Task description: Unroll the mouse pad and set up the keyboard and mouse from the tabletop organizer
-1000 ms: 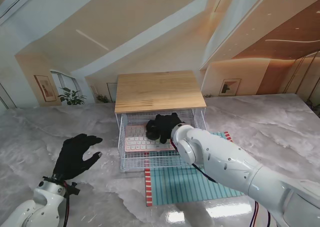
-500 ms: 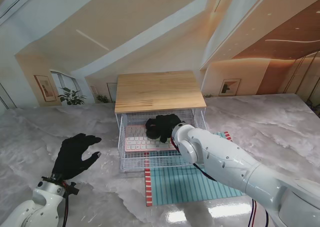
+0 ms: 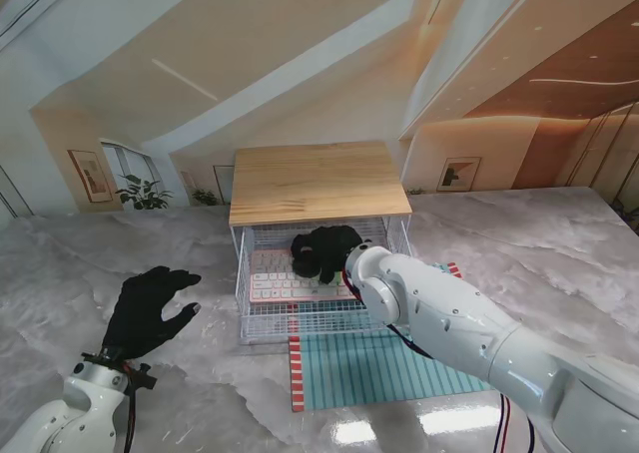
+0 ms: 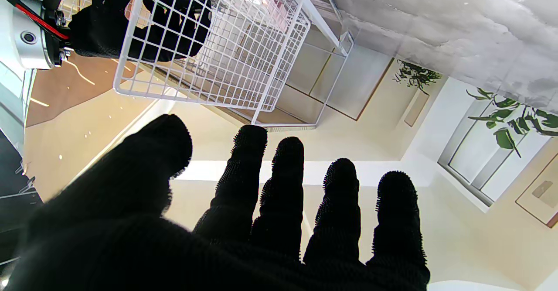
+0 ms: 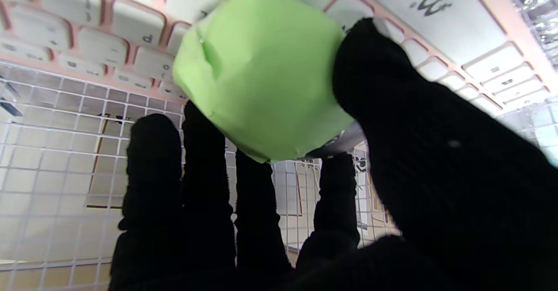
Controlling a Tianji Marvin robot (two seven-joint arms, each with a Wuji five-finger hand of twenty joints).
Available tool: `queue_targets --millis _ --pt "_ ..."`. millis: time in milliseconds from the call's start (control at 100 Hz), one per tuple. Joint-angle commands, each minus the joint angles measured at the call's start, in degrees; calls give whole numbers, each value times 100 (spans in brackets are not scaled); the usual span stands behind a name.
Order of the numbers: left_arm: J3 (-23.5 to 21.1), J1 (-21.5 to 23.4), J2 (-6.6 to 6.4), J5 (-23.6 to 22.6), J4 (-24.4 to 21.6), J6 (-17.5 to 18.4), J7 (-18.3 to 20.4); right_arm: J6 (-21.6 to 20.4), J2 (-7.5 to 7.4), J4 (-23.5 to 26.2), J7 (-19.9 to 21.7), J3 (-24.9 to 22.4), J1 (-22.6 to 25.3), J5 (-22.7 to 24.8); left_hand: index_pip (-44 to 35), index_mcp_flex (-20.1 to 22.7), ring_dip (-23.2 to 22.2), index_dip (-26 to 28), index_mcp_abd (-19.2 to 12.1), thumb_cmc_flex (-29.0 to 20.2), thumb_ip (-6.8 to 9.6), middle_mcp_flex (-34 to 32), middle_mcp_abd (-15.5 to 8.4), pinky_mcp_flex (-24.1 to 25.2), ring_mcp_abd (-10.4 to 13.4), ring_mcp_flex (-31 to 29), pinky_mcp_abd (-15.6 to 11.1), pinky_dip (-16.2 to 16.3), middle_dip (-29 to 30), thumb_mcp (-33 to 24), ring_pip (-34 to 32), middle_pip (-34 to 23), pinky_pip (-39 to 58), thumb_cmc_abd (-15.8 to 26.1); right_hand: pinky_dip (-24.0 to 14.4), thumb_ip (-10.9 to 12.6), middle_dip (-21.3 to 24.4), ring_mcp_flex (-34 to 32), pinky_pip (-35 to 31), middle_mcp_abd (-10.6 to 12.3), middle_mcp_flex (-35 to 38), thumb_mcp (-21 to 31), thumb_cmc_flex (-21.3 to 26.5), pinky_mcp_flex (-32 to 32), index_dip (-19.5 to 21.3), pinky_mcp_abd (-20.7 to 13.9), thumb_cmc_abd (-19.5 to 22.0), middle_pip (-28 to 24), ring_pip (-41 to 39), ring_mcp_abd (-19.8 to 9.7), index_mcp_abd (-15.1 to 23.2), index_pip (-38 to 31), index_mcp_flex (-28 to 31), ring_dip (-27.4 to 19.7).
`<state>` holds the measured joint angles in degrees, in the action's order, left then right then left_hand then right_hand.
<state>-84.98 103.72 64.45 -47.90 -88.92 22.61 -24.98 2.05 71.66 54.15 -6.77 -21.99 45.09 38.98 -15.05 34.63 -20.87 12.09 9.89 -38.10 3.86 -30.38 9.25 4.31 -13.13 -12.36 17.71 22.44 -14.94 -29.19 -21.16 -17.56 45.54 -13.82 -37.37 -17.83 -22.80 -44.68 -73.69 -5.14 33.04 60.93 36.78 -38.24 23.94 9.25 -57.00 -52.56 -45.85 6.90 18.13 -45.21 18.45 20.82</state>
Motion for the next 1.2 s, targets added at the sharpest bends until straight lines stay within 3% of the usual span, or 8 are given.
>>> queue_targets --millis 0,570,1190 --pt "12 17 29 -5 0 39 73 -91 -43 -10 -3 -42 101 42 49 -84 36 -69 40 184 -11 213 11 53 177 84 -119 -35 -5 59 28 22 -75 28 -197 340 -136 -858 -295 228 522 918 1212 -168 30 -219 480 -603 -1248 -480 48 -259 246 223" --pt "70 -73 30 36 67 91 92 -675 -332 792 -184 -919 666 225 52 -81 36 -71 41 188 -12 211 9 53 182 85 -119 -35 -5 60 28 23 -75 30 -282 326 -91 -980 -291 194 648 920 1206 -326 -1 -213 544 -616 -1315 -500 23 -287 441 140" --pt "170 -232 30 138 136 145 193 -1252 -689 2501 -8 -2407 2055 465 56 -81 36 -73 47 190 -11 211 14 53 176 83 -119 -35 -4 61 31 24 -75 28 -359 334 -77 -989 -282 169 676 920 1232 -346 -21 -188 544 -593 -1334 -464 -13 -262 521 119"
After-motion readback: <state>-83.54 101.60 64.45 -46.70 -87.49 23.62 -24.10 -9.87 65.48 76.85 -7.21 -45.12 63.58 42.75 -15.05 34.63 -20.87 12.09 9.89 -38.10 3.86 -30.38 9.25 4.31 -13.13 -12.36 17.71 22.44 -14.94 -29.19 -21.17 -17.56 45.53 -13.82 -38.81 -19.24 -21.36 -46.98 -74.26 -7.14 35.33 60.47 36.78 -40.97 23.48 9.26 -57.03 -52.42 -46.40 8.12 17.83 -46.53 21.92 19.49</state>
